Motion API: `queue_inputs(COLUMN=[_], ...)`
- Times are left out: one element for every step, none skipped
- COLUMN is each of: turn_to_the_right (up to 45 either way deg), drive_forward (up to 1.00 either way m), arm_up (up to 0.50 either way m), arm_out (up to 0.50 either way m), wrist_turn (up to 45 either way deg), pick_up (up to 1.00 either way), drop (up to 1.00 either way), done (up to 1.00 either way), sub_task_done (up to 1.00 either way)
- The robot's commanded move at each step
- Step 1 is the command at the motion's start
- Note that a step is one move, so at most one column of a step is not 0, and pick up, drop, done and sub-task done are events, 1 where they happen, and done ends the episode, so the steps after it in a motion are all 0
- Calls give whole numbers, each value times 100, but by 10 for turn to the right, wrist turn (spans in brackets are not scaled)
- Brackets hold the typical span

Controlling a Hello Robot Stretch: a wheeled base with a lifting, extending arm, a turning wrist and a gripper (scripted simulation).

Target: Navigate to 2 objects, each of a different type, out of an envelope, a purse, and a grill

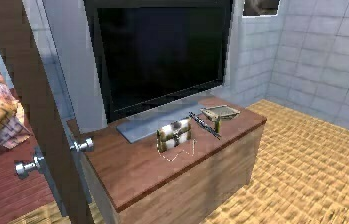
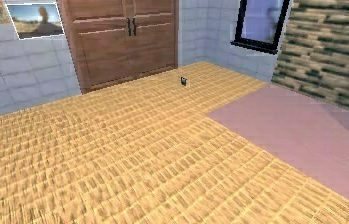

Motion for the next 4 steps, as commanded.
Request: queue_inputs(turn_to_the_right=[450, 450, 450, 360], drive_forward=[0, 0, 0, 0], arm_up=[0, 0, 0, 0], arm_out=[0, 0, 0, 0], wrist_turn=[0, 0, 0, 0], pick_up=[0, 0, 0, 0], drop=[0, 0, 0, 0], done=[0, 0, 0, 0], sub_task_done=[0, 0, 0, 0])
